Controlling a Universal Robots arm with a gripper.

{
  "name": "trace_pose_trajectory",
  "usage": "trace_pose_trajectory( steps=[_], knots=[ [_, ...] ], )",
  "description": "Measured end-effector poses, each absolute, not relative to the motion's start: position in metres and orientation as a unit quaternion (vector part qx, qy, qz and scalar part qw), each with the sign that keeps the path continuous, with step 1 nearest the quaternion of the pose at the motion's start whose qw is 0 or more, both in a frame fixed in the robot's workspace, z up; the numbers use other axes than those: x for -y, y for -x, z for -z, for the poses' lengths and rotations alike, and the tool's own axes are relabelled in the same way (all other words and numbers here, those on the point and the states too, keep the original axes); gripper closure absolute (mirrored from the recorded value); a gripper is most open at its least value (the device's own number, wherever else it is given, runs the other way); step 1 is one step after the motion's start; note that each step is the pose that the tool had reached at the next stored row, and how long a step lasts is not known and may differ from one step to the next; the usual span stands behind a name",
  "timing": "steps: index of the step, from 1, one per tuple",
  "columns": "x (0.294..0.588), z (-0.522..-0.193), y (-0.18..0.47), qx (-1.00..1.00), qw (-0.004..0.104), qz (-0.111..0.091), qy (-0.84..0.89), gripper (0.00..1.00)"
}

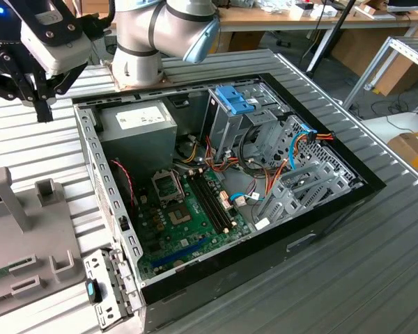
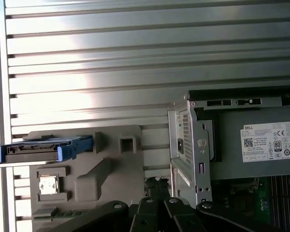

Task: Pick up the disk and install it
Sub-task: 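Reach for the disk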

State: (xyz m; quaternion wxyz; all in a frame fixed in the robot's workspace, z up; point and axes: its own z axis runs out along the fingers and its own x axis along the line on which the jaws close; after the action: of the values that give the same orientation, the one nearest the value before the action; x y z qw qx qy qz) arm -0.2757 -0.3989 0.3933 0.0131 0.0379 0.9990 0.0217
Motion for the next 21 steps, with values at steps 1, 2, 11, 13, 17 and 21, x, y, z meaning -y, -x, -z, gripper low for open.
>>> trace_pose_trajectory(
  steps=[1, 2, 11, 13, 17, 21],
  knots=[
    [0.399, -0.393, 0.278, -0.999, 0.013, -0.022, -0.038, 0.89],
    [0.399, -0.393, 0.281, -0.999, 0.013, -0.022, -0.038, 0.89],
    [0.399, -0.393, 0.309, -0.999, 0.013, -0.022, -0.038, 0.89],
    [0.399, -0.393, 0.315, -0.999, 0.013, -0.022, -0.038, 0.89],
    [0.399, -0.393, 0.316, -0.999, 0.013, -0.022, -0.038, 0.89],
    [0.399, -0.393, 0.316, -0.999, 0.013, -0.022, -0.038, 0.89]
  ],
)
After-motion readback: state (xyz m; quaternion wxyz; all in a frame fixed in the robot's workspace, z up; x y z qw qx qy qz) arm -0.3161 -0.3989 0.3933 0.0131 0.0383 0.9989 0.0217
